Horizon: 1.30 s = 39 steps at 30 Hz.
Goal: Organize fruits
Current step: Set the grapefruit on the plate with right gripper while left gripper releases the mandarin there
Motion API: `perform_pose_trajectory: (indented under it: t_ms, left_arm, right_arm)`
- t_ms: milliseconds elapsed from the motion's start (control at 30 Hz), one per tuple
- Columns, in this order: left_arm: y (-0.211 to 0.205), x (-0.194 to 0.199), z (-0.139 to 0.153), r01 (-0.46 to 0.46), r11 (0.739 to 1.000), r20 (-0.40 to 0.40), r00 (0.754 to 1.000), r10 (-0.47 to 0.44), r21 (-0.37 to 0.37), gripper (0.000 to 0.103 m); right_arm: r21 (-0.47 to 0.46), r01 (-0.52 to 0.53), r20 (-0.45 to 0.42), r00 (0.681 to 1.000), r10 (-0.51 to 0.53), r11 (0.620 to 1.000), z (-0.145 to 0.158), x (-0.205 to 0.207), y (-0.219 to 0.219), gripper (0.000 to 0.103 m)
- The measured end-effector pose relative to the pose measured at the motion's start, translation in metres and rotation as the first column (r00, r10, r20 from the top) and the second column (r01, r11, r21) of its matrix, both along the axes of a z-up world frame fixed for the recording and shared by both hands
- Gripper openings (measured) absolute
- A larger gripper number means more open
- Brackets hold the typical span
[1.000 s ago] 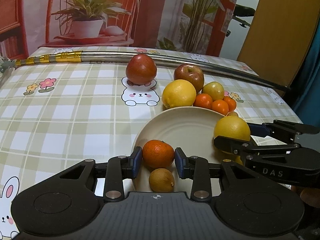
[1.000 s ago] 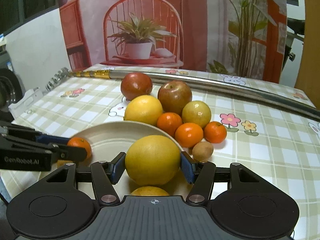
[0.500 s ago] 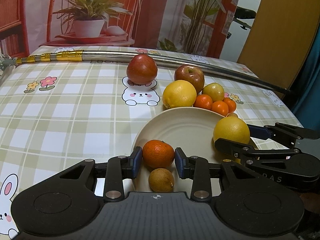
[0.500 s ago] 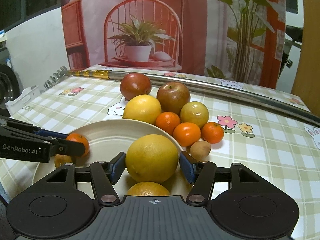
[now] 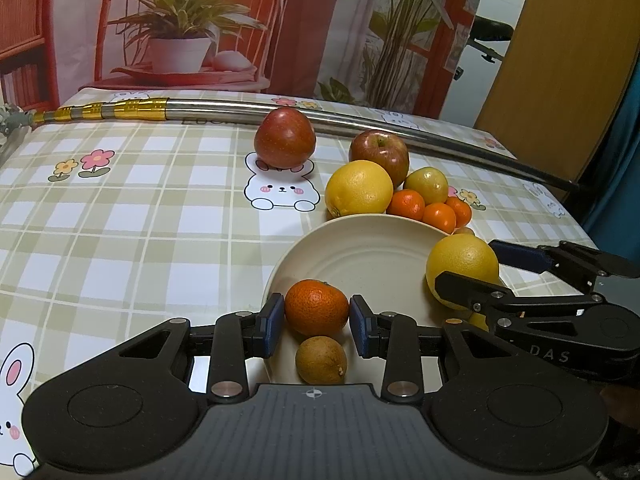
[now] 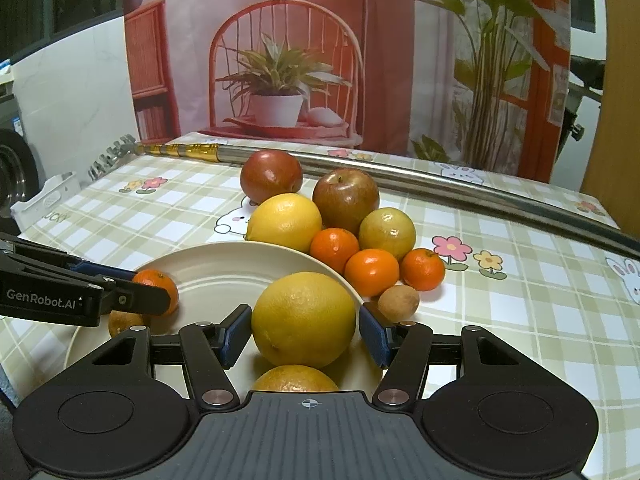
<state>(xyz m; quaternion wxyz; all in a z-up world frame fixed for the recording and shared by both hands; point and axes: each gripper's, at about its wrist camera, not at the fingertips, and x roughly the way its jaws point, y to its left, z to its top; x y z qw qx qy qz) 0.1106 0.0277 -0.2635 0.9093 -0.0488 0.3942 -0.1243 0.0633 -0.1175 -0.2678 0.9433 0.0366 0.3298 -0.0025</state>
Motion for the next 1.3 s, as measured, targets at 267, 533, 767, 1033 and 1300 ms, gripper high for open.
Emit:
perform_pose_trajectory:
  t_ms: [267,533,767,1033,1300]
  left_arm:
    - [0.001,-0.001,0.0,-0.004,1.0,-0.002,1.0,0.004,-0.007,0.038]
    - [0.0,-0.001,0.0,-0.003,1.0,-0.002,1.0,0.003,-0.003,0.038]
    - [0.001,-0.001,0.0,-0.006,1.0,-0.004,1.0,0.006,-0.007,0.038]
    - [0.001,-0.002,0.0,-0.006,1.0,-0.004,1.0,0.006,-0.007,0.038]
    - [-0.002,-0.002,0.002,0.014,1.0,-0.003,1.0,-0.014,-0.002,0.048]
  right_arm:
    - [-0.006,0.035,0.018,0.999,-0.034,0.999,0.002,-0.003,-0.006,0.067]
    - [-0.01,0.054,0.023,0.998,-0.054,0.998,0.002,-0.004,-0.007,0.073]
    - [0.012,0.076,0.018,0.997,-0.076,0.997,0.001,-0.005,-0.013,0.078]
    - [0.02,0.093,0.016,0.996,-0.093,0.996,0.0,-0.005,-0.016,0.083]
    - [0.018,0.096,0.022,0.995,-0.096,0.995,0.001,-0.006,-0.015,0.083]
